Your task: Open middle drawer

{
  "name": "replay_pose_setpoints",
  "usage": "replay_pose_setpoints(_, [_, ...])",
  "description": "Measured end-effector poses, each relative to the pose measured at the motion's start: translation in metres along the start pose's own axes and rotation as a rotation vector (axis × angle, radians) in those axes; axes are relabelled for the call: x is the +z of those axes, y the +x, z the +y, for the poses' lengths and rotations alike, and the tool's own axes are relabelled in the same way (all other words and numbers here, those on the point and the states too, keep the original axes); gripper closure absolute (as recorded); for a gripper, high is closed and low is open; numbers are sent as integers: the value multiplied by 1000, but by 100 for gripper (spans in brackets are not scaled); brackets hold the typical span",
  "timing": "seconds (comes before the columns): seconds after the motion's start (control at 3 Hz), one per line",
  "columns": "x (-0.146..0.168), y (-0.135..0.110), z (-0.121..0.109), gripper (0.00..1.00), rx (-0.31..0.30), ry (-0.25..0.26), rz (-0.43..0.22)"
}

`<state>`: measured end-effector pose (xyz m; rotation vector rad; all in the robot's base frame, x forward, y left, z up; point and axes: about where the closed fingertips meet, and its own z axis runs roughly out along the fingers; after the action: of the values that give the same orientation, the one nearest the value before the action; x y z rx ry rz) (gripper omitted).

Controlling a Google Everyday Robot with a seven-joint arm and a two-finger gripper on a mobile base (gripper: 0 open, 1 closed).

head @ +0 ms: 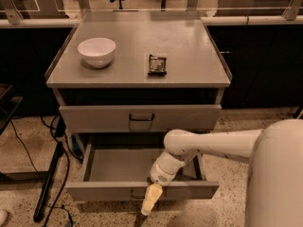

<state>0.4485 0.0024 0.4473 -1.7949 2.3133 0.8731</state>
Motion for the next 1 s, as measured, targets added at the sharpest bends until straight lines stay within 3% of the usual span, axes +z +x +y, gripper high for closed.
replay_pose_setpoints(0.33, [12,12,-2,0,23,-40,30])
replay_pose_setpoints(0.67, [15,24,12,0,40,-72,34])
replay_pose_setpoints(1.0, [9,33,40,0,40,-82,9])
